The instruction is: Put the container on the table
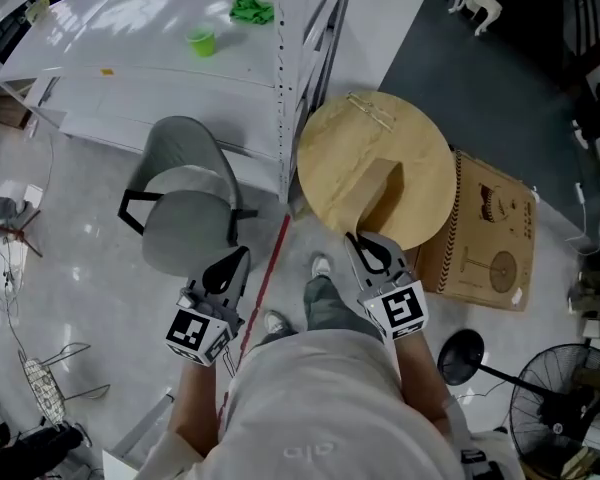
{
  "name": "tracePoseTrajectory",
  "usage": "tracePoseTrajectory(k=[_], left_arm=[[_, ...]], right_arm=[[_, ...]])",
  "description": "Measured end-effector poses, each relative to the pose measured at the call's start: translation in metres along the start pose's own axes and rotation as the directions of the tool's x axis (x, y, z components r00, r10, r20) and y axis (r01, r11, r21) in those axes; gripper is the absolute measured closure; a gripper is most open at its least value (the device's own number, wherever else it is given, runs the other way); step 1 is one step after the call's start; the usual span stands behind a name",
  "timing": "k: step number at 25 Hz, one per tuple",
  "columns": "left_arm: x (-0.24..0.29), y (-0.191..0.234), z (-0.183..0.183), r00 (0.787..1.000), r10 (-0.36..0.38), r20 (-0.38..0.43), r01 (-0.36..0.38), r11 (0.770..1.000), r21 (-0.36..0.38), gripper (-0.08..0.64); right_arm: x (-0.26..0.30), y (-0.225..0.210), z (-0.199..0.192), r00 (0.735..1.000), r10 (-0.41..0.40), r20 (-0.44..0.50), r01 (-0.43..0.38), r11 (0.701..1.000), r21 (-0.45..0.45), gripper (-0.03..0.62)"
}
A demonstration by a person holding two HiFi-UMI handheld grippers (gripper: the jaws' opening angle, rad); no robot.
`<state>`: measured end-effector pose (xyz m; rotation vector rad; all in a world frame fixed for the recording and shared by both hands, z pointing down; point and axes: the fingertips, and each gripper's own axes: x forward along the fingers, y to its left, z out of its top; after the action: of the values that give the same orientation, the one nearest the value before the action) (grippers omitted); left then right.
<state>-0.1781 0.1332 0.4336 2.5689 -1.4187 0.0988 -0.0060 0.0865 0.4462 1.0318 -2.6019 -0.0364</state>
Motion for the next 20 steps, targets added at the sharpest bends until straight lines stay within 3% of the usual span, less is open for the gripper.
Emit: tracePoseTrajectory(k=[12, 20], left_arm=[[0.123, 0.015, 0.030, 0.993, 0.110, -0.040, -0.111, 0.994, -0.014, 0.545], [0.156, 0.022, 0.027, 0.976, 0.200, -0.087, -0.204, 0.978, -0.034, 0.545]], right_arm=[[0.053, -0.124, -0.008, 0.994, 0.106, 0.009, -0.106, 0.994, 0.006, 0.555], [0.084, -0.169, -0.033, 0.978, 0.195, -0.072, -0.195, 0.981, 0.013, 0.557]])
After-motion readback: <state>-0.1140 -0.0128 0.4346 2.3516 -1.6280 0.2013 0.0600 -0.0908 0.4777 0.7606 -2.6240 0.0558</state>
